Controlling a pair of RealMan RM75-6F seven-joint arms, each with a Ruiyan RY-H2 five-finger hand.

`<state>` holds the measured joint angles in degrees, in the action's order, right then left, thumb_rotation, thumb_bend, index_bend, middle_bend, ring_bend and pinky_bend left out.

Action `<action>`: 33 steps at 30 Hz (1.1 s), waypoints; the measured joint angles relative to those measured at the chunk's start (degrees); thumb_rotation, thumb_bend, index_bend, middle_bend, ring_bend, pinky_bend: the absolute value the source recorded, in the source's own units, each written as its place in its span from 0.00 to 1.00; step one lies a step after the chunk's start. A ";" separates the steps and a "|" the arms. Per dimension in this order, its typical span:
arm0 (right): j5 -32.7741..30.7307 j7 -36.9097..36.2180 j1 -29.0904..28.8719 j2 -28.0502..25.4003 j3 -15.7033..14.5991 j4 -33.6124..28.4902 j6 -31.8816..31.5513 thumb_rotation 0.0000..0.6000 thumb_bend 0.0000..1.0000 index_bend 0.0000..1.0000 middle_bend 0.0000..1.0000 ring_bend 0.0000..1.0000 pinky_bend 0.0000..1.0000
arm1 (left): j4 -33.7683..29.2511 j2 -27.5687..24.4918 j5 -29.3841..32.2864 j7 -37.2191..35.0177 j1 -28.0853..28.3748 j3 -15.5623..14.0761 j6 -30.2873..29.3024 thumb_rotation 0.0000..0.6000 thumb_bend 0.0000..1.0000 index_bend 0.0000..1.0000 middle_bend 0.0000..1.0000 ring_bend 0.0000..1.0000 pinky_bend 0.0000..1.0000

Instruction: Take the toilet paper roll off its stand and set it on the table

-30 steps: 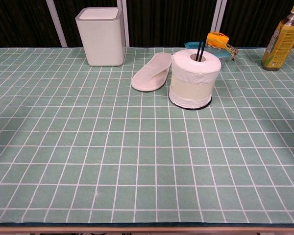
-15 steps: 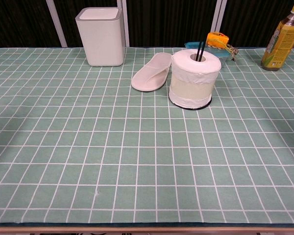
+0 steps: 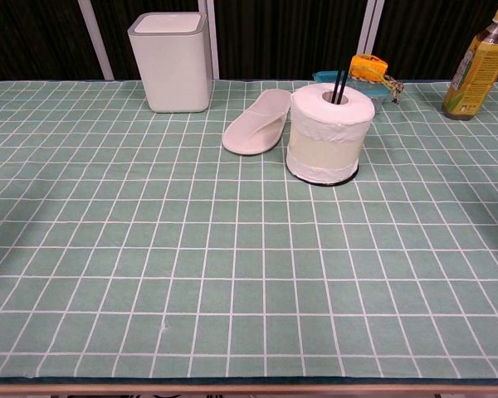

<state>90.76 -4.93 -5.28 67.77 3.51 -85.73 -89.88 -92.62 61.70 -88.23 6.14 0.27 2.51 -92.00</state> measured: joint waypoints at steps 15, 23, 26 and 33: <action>-9.29 -28.38 -10.46 -0.88 5.63 -4.47 21.99 1.00 0.00 0.00 0.00 0.00 0.00 | -0.60 0.56 0.23 1.57 -0.12 0.17 -0.45 1.00 0.18 0.05 0.00 0.00 0.01; -15.04 -42.28 -20.67 4.93 11.58 -0.18 33.48 1.00 0.00 0.00 0.00 0.00 0.00 | -0.64 0.86 0.27 2.52 -0.04 0.09 -0.18 1.00 0.18 0.05 0.00 0.00 0.01; -17.34 -43.37 -22.55 8.83 12.82 2.69 35.65 1.00 0.00 0.00 0.00 0.00 0.00 | -0.65 0.92 0.63 2.66 -0.01 0.23 -0.09 1.00 0.18 0.05 0.00 0.00 0.01; -22.00 -41.96 -26.25 17.50 14.08 11.19 39.10 1.00 0.00 0.00 0.00 0.00 0.00 | -0.59 0.77 1.16 2.34 -0.06 0.51 -0.14 1.00 0.18 0.05 0.00 0.00 0.01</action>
<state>68.76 -46.89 -31.53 85.28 17.59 -74.54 -50.77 -93.21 62.47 -87.07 8.47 0.21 3.02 -92.14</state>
